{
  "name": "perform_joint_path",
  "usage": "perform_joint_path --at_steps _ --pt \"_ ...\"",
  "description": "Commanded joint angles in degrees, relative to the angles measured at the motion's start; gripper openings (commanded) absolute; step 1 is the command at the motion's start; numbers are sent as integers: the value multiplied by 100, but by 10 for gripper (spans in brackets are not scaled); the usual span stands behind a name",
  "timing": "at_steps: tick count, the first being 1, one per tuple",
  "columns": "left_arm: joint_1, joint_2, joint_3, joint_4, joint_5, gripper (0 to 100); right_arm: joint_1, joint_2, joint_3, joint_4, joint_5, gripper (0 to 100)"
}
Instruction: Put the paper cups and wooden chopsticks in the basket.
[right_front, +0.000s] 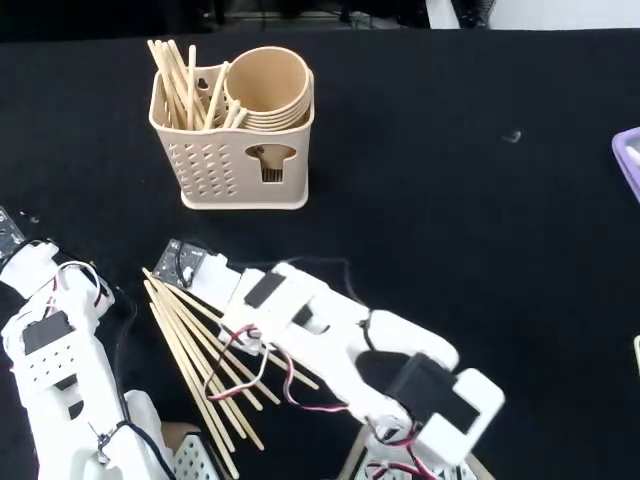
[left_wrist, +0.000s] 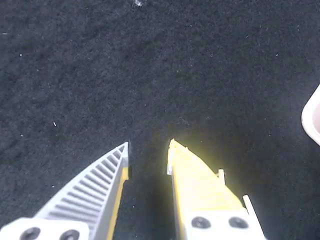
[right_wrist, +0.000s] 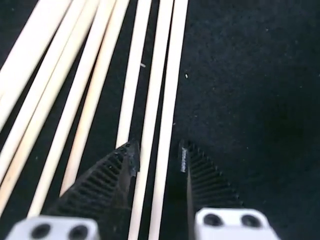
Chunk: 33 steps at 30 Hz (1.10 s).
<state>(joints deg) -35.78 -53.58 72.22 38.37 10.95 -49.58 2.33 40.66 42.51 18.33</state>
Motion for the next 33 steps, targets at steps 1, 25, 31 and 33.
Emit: perform_joint_path --at_steps 1,25,31,33 --pt "-48 -105 -57 -114 35 134 -26 110 -303 88 -26 138" --pt "-154 -105 -57 -114 35 134 967 -3521 505 1275 571 10" --pt "-145 -105 -66 -114 44 134 870 -5033 84 1090 220 11" --pt "-136 -105 -66 -114 44 134 879 -5358 -251 571 -132 11"
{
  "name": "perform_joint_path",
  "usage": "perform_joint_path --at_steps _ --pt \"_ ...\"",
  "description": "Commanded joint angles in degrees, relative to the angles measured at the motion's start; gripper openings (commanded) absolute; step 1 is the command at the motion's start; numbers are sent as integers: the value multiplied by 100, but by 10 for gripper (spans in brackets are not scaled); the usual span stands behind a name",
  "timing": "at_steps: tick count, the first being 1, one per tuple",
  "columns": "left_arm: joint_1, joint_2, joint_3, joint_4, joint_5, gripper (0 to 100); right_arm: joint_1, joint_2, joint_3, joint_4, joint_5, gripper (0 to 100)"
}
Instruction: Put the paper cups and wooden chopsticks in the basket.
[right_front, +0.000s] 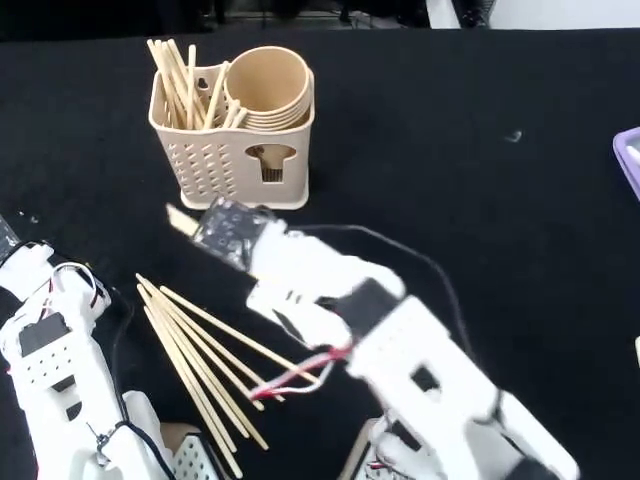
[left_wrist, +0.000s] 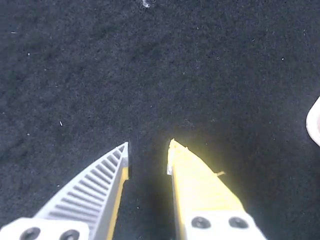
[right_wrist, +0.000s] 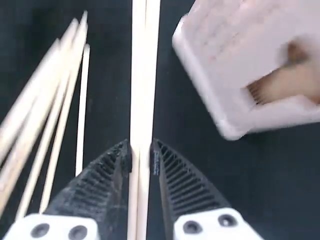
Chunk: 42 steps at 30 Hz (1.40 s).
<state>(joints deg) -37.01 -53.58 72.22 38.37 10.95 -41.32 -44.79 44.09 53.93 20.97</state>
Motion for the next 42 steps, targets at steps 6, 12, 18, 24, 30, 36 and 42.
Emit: perform_joint_path --at_steps 6,12,18,24,30,36,42 --pt "-22 -105 -66 -114 44 134 35 -215 -901 -3921 -1451 11" --pt "-13 -105 -57 -114 44 134 44 1349 -1508 -5881 -1591 11" --pt "-40 -105 -57 -114 44 134 343 3108 -2949 -6435 -1547 11" --pt "-31 -105 -57 -114 44 134 712 4725 -4189 -6426 -1556 11" --pt "-22 -105 -57 -114 44 134 721 5622 -4558 -6418 -1547 11" --pt "-40 -105 -57 -114 44 134 695 5684 -4813 -5046 -1547 73" --pt "-40 -105 -66 -114 44 134 695 5429 -5305 -4141 -1591 160"
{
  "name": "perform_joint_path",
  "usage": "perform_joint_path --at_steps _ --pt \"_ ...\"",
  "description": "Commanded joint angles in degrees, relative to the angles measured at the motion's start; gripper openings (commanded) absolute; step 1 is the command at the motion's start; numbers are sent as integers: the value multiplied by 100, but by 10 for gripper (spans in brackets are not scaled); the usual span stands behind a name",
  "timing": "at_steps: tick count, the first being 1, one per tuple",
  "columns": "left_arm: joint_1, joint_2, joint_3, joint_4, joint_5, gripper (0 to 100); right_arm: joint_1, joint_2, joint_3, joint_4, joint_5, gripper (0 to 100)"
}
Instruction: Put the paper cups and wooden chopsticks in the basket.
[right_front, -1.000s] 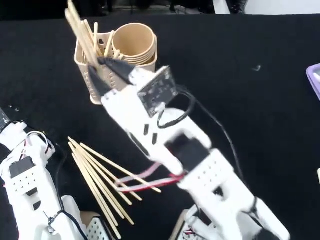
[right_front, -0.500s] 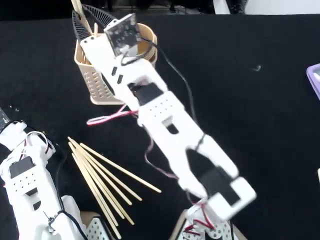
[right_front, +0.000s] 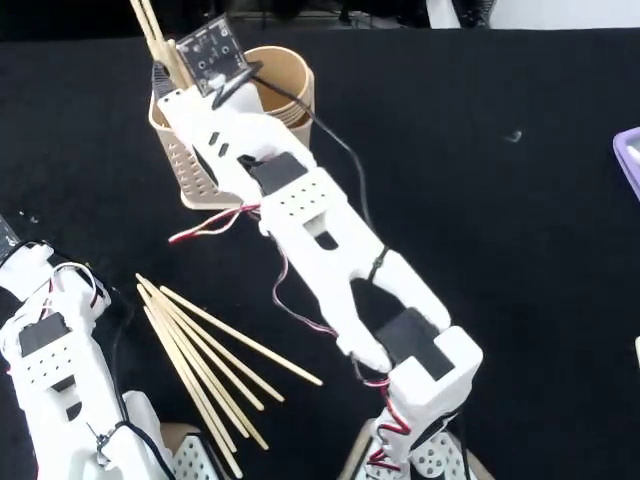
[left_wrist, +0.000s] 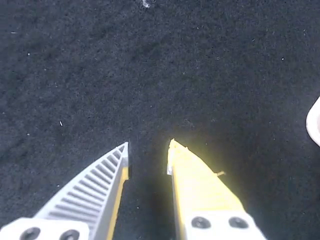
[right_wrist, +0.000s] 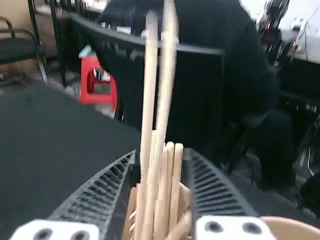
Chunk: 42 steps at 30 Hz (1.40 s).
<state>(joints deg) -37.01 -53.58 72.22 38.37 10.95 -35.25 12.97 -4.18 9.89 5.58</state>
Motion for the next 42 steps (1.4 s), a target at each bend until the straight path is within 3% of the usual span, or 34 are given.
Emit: perform_joint_path --at_steps 1,6,11,15,18,24,28,31,34,42 --pt "-40 -105 -66 -114 44 134 79 -470 -541 378 -53 151" --pt "-40 -105 -66 -114 44 134 -53 -1499 -558 1336 -53 112" --pt "-40 -105 -66 -114 44 134 -202 -2888 -286 3481 -53 112" --pt "-40 -105 -66 -114 44 134 -659 -3996 418 5011 -9 113" --pt "-48 -105 -66 -114 44 134 -1073 -4681 1376 5415 -9 113" --pt "-48 -105 -66 -114 44 134 -1688 -5508 4207 4809 -9 113" --pt "-40 -105 -66 -114 44 134 -1767 -5578 6176 3095 -53 129" --pt "-40 -105 -66 -114 44 134 -1837 -5314 7169 1723 -149 215" --pt "-31 -105 -66 -114 44 134 -2013 -4743 7363 1099 -466 268" --pt "-31 -105 -66 -114 44 134 -2514 -2642 6264 1099 -501 268"
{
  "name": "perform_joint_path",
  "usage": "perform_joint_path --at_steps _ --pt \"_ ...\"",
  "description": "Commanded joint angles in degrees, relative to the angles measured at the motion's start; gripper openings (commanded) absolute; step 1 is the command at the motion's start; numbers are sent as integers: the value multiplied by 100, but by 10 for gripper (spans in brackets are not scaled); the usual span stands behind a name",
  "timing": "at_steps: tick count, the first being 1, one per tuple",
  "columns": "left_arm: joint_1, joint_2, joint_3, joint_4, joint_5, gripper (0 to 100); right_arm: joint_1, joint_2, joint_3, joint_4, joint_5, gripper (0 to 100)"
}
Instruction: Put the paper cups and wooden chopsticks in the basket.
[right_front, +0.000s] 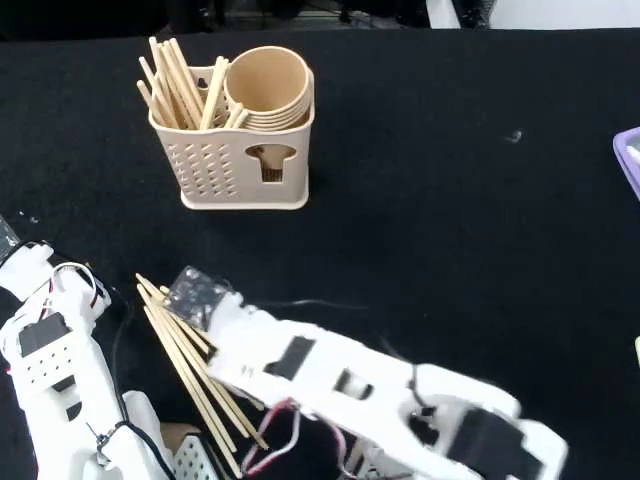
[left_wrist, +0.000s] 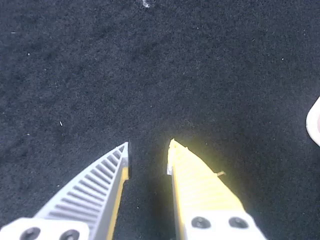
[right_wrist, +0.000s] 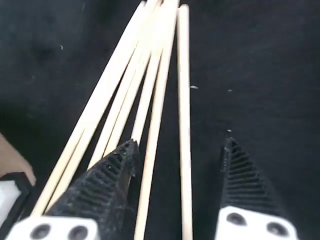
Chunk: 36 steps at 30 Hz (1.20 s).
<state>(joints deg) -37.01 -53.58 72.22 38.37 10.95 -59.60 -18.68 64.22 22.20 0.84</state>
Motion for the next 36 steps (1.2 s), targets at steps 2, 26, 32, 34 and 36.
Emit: perform_joint_path --at_steps 2,26,32,34,36 --pt "-31 -105 -57 -114 44 134 -62 778 -822 70 -26 268" --pt "-40 -105 -57 -114 44 134 1196 1349 -2580 2919 1073 11" --pt "-40 -105 -57 -114 44 134 1820 -418 -2343 3499 1081 11" --pt "-40 -105 -57 -114 44 134 1899 -998 -2325 3613 1081 11" --pt "-40 -105 -57 -114 44 134 1881 -1455 -2281 3640 1081 11"
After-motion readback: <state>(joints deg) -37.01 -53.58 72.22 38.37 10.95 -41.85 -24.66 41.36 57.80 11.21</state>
